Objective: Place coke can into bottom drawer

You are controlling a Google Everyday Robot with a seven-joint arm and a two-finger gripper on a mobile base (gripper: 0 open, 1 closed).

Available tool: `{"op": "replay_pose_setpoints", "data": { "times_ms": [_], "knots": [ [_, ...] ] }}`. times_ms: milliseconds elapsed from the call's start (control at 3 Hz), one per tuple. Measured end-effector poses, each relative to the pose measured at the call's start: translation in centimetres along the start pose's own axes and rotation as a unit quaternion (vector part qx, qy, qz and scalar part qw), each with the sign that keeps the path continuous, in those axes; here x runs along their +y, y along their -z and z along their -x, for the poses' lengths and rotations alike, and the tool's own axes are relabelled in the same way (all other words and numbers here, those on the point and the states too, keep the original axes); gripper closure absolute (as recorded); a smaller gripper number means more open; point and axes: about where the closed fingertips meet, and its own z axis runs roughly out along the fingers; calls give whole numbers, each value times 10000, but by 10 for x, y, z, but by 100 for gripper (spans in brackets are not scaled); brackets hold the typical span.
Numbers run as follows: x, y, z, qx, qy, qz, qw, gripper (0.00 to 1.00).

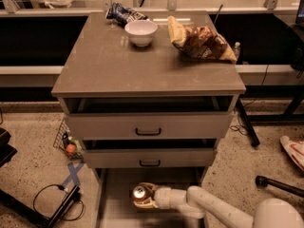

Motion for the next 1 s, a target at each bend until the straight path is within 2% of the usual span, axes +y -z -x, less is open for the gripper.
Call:
{"op": "replay_pose_setpoints", "data": {
  "times_ms": [333,667,1000],
  "knots": [
    [11,-35,-34,1,-23,209,9998,100],
    [25,-57,-68,62,-82,301,9995,100],
    [32,-68,-89,106,-132,334,9993,100]
  ]
}}
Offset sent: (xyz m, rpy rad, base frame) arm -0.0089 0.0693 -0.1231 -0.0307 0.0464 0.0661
